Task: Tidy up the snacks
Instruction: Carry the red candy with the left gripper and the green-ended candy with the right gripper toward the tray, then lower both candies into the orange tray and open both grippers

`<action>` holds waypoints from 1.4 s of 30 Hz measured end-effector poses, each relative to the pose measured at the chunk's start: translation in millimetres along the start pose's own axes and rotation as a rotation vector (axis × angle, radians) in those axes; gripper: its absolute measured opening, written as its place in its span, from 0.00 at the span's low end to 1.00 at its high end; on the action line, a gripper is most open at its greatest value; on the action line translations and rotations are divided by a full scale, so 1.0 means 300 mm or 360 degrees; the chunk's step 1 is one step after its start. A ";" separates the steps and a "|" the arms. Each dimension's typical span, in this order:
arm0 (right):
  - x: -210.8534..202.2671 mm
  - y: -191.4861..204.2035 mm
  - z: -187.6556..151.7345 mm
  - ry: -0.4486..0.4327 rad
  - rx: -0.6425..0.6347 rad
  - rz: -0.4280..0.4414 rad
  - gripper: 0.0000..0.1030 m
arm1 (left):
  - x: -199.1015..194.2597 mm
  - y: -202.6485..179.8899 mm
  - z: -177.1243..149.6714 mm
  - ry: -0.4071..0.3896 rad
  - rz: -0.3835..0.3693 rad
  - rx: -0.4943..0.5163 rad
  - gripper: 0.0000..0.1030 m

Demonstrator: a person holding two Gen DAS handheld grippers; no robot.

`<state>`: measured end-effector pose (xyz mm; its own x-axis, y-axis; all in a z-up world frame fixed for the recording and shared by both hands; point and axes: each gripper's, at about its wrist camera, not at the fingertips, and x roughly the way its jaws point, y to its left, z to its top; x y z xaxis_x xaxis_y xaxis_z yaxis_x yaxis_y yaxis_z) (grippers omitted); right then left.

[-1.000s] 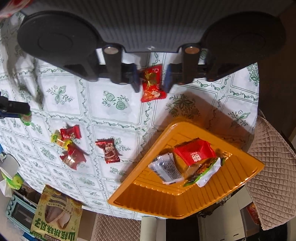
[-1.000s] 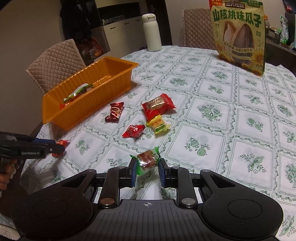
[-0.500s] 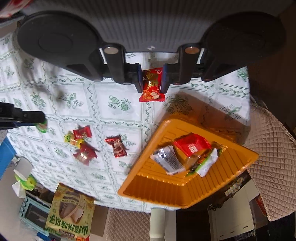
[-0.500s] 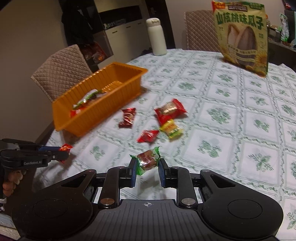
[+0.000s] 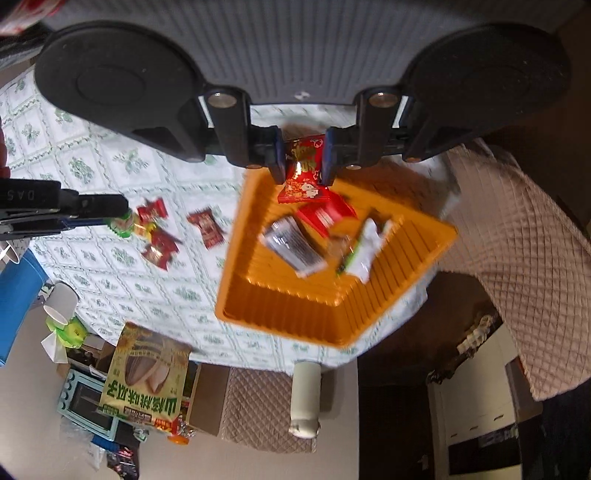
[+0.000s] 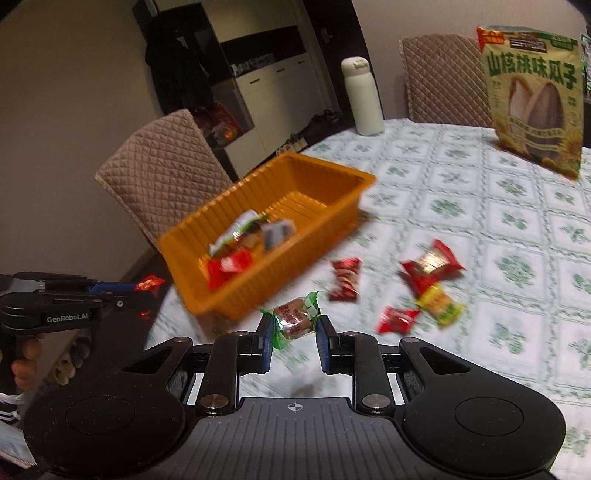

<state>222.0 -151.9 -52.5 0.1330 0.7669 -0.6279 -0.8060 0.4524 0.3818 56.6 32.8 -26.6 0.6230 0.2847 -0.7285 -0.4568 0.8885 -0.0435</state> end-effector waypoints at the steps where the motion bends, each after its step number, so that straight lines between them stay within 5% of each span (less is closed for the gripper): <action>1: 0.012 0.018 0.012 -0.0006 0.0012 0.0003 0.24 | 0.004 0.018 0.017 -0.0005 -0.0007 0.0014 0.17; 20: 0.287 0.268 0.177 0.0017 0.0151 -0.0122 0.24 | 0.194 0.241 0.209 0.0021 -0.0192 0.0244 0.17; 31: 0.400 0.315 0.191 0.0200 0.0143 -0.0298 0.24 | 0.246 0.296 0.221 0.0050 -0.0274 0.0275 0.17; 42: 0.467 0.341 0.202 0.0225 0.0127 -0.0382 0.26 | 0.268 0.322 0.218 0.0076 -0.0316 0.0288 0.17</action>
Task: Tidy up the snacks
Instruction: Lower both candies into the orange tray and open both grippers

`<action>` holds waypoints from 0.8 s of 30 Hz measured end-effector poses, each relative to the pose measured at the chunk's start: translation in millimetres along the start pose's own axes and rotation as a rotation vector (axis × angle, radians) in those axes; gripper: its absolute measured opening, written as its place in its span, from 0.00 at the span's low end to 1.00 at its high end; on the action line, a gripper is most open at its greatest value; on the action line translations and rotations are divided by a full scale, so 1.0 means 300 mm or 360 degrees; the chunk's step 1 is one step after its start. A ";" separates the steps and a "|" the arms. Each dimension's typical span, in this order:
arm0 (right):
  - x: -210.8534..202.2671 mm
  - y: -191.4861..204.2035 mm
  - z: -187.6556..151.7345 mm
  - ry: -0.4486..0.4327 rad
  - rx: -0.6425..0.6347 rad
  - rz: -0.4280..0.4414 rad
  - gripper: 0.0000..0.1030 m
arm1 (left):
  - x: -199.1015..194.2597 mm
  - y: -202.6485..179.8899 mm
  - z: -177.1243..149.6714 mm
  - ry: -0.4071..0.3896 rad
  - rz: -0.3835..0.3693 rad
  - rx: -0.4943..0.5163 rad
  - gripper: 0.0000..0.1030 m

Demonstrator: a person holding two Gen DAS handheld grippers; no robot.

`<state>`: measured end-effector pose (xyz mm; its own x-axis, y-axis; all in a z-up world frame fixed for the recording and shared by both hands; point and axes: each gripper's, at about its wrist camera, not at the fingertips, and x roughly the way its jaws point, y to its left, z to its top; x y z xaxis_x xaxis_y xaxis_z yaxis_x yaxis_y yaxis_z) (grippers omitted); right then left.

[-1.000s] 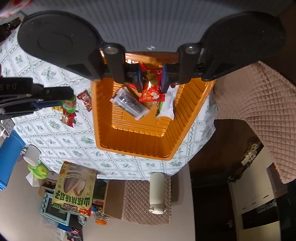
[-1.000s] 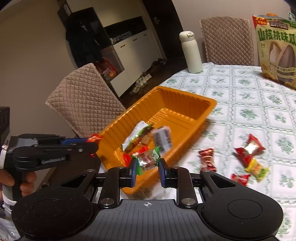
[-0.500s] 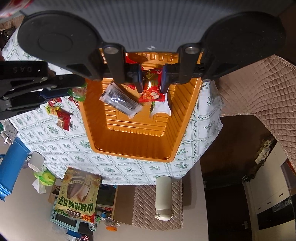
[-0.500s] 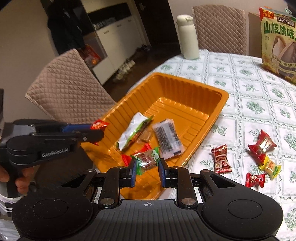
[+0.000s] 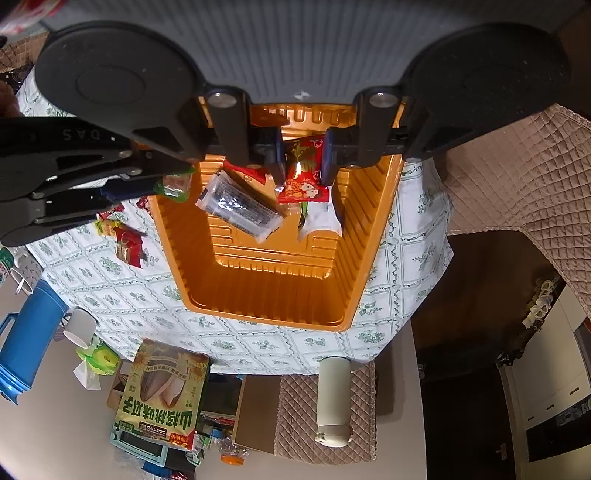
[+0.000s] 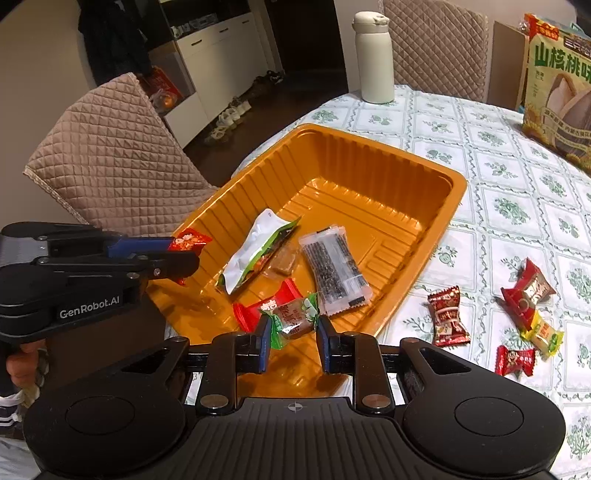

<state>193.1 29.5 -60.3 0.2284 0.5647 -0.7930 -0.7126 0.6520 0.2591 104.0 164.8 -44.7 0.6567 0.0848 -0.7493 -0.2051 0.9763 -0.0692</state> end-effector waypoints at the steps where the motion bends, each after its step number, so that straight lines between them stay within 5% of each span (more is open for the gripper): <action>1: 0.005 0.003 0.002 0.0004 0.0000 -0.0028 0.35 | 0.000 0.002 0.000 0.0002 -0.0004 0.0002 0.17; 2: 0.008 0.006 0.003 0.0004 -0.0002 -0.0063 0.48 | 0.000 0.004 0.000 0.0003 -0.0006 0.0005 0.17; 4: 0.001 0.008 -0.002 -0.0032 -0.0007 -0.0074 0.52 | -0.001 0.008 -0.001 0.0004 -0.0009 0.0008 0.17; 24: -0.018 -0.026 0.012 -0.0074 0.0074 -0.0105 0.52 | 0.055 -0.014 0.029 0.0038 -0.0085 0.0062 0.18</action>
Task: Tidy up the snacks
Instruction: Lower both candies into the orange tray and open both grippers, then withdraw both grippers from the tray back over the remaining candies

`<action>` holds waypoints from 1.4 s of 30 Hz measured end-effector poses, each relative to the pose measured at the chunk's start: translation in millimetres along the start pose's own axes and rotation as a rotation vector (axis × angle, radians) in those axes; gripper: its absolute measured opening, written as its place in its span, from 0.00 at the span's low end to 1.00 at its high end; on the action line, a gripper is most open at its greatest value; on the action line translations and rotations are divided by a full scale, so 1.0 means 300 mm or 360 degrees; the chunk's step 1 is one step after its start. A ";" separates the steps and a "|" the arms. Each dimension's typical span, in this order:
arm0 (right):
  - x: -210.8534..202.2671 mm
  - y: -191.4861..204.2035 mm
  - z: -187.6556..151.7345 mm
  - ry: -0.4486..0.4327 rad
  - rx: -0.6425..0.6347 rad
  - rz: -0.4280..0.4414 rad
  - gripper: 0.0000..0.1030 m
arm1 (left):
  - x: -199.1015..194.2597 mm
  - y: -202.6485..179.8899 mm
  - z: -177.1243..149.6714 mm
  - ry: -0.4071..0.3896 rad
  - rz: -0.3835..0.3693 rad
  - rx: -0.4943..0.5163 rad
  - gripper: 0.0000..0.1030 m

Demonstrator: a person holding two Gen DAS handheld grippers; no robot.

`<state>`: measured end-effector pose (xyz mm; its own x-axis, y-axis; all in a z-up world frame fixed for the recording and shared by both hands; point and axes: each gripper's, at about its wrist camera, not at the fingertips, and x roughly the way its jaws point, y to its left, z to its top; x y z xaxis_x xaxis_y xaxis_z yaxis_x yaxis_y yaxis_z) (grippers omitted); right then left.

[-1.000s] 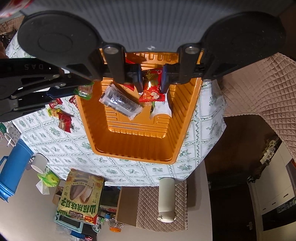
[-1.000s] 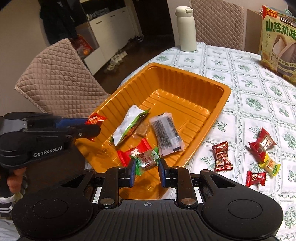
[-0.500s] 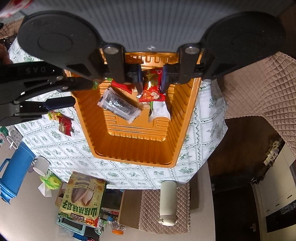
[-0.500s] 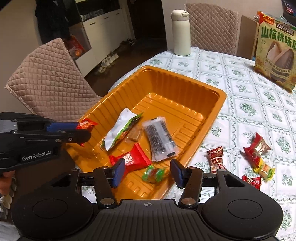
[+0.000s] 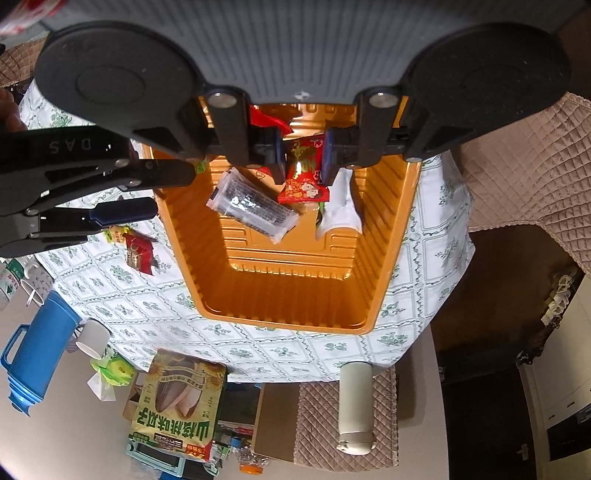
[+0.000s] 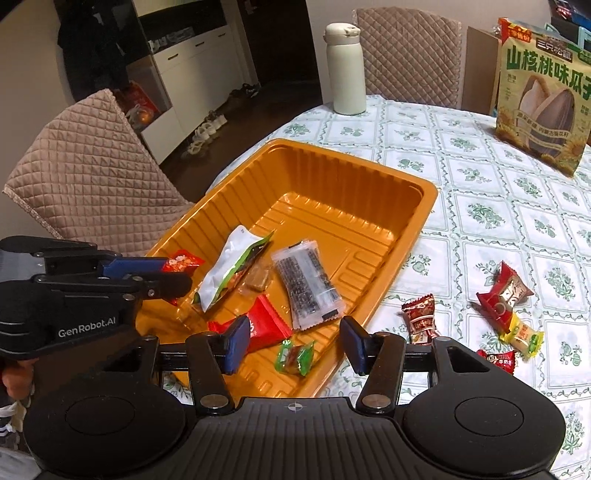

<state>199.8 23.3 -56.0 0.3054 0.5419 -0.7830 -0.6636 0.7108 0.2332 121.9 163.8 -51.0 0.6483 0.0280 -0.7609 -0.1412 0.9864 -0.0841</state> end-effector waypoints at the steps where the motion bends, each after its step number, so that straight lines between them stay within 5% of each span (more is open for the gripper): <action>1: -0.001 -0.002 0.002 -0.0002 0.0005 -0.0002 0.52 | 0.004 -0.001 0.003 0.0002 -0.0006 0.0002 0.18; 12: -0.010 -0.015 0.006 -0.0011 0.0017 0.0009 0.53 | 0.026 0.000 -0.004 0.0053 0.0016 -0.0025 0.29; 42: -0.093 -0.057 -0.043 -0.0046 -0.0060 0.0179 0.52 | -0.110 -0.092 -0.061 0.0006 0.0229 -0.0197 0.29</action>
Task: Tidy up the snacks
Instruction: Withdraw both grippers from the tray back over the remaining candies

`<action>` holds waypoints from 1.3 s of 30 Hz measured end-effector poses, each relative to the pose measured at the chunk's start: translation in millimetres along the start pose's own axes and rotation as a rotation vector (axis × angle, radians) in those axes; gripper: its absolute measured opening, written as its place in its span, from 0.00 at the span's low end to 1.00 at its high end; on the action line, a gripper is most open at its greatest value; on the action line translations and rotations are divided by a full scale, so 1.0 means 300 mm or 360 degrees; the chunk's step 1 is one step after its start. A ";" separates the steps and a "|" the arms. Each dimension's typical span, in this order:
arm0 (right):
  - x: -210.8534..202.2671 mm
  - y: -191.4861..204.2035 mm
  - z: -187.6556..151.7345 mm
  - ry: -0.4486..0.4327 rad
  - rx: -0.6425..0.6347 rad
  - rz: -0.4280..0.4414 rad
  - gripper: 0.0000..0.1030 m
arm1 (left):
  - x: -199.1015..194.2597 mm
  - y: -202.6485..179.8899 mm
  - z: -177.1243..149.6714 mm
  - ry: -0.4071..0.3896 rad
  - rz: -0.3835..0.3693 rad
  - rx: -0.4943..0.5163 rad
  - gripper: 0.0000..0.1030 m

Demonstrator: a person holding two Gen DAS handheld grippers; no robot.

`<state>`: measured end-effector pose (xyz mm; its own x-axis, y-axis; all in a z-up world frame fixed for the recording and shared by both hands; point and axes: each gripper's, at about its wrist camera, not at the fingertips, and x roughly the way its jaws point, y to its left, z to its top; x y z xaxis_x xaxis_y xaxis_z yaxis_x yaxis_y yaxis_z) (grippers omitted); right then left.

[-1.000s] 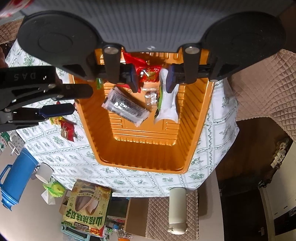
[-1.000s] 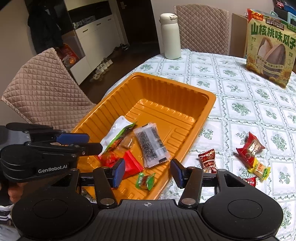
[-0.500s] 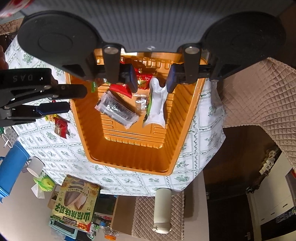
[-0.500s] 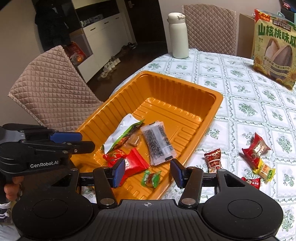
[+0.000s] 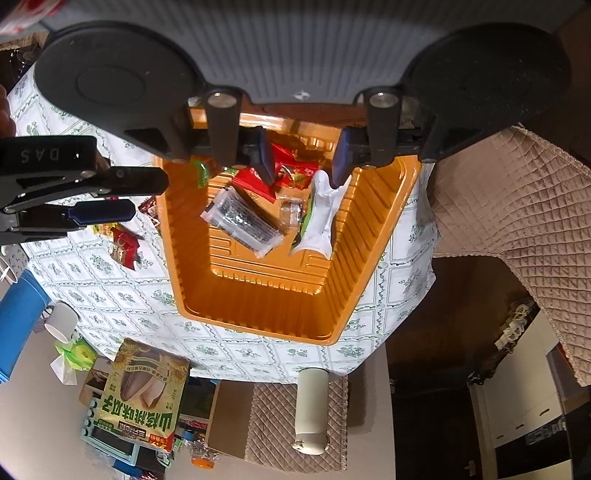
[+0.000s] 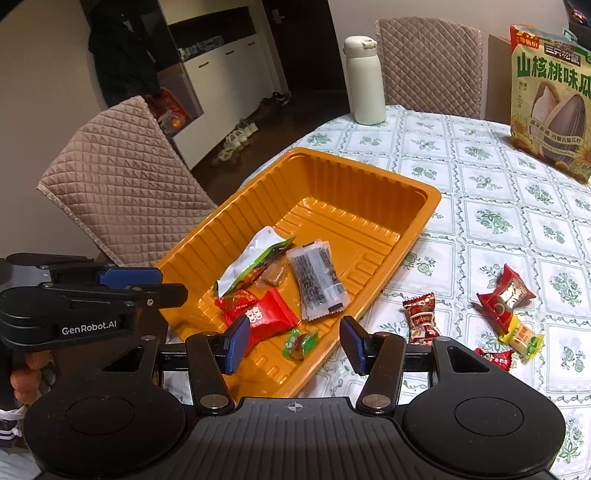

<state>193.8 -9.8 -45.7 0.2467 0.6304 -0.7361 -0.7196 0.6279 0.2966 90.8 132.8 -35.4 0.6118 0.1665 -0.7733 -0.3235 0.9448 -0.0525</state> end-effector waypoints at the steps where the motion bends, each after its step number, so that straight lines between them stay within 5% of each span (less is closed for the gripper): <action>1: -0.006 -0.004 -0.005 -0.0002 -0.0002 0.0008 0.52 | -0.006 -0.008 -0.005 -0.0002 0.0005 -0.0006 0.30; 18: -0.171 -0.188 -0.131 0.0032 0.0012 0.0053 0.53 | -0.075 -0.271 -0.083 -0.0012 0.0012 -0.0065 0.32; 39: -0.339 -0.577 -0.268 0.0081 0.0084 -0.0054 0.53 | 0.053 -0.661 -0.123 0.0025 -0.0018 -0.0031 0.32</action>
<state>241.2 -219.3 -71.3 0.2362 0.5850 -0.7759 -0.6760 0.6725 0.3013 137.9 -62.4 -60.6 0.6042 0.1514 -0.7823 -0.3309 0.9408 -0.0734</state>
